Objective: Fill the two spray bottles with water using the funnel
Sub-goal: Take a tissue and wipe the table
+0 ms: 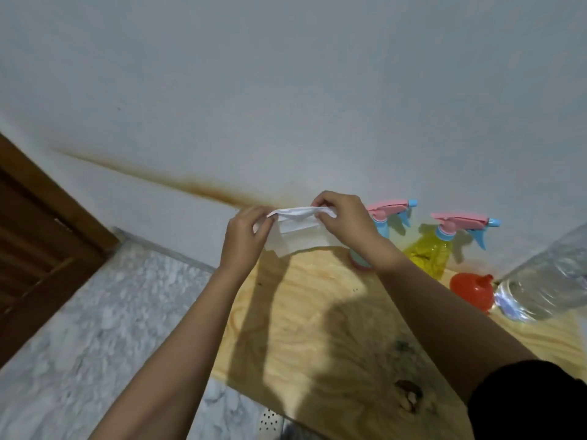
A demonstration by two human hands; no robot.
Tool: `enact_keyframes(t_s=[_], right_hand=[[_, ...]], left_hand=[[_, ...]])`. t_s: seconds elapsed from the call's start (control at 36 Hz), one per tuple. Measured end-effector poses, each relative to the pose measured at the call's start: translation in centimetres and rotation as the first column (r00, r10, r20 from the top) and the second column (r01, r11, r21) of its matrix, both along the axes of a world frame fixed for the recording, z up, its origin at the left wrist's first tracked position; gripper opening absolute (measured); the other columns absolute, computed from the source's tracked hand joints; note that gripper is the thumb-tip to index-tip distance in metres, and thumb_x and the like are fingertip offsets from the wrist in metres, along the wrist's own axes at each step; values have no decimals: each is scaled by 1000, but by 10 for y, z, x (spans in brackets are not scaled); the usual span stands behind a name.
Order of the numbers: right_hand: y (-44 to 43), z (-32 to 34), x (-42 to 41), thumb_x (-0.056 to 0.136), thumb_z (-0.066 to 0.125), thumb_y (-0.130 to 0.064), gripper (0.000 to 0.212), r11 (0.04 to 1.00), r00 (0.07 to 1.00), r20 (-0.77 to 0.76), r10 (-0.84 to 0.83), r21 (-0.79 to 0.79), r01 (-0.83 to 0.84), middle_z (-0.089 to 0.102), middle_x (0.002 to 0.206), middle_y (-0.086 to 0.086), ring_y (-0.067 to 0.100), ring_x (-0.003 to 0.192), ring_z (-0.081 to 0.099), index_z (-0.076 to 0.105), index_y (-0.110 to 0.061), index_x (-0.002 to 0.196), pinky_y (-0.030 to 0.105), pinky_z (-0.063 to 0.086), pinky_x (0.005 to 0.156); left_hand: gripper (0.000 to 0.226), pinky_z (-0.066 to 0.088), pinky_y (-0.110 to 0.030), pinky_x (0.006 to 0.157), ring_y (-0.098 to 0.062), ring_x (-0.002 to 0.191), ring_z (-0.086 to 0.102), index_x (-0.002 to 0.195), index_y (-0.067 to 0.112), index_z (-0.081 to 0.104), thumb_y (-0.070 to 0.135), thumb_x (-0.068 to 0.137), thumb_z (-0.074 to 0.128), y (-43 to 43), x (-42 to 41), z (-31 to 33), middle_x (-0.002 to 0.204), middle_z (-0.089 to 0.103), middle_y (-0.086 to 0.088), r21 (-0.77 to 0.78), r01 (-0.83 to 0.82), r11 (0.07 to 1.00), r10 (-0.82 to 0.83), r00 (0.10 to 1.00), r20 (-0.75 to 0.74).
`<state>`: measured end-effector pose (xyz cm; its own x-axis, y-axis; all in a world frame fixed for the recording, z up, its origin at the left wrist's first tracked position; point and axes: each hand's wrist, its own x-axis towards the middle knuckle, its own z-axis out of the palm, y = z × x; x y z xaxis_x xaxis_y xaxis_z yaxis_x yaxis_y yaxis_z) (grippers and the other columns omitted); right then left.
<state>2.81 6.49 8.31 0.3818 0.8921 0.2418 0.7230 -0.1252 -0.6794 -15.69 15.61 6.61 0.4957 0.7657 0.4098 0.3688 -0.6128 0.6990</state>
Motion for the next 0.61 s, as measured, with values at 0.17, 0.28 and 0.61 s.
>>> enact_keyframes(t_s=[0.17,0.28,0.61], right_hand=[[-24,-51,-4,81,63,-12,15,992,1000,-18,-1,-127,-1,72,90,-3,19,87,65,70,-20,90,33,48,82],[-40,-80,-10,84,59,-17,16,976,999,-46,16,-216,-25,72,95,-1,17,88,64,71,-13,93,28,48,81],[-48,-117,-9,88,62,-18,19,920,995,-82,-64,-391,27,70,102,-4,8,89,59,66,-19,106,28,50,80]], left_hand=[[24,43,-19,83,-15,90,63,98,9,74,21,86,58,-18,-21,-45,96,72,-4,-59,146,988,-153,978,-144],[29,47,-25,83,-19,92,67,100,7,74,27,86,58,-31,-30,-76,97,74,-4,-147,218,965,-248,939,-237],[30,43,-22,81,-9,96,61,109,15,70,34,91,56,-18,-18,-111,106,68,5,-392,203,897,-300,932,-203]])
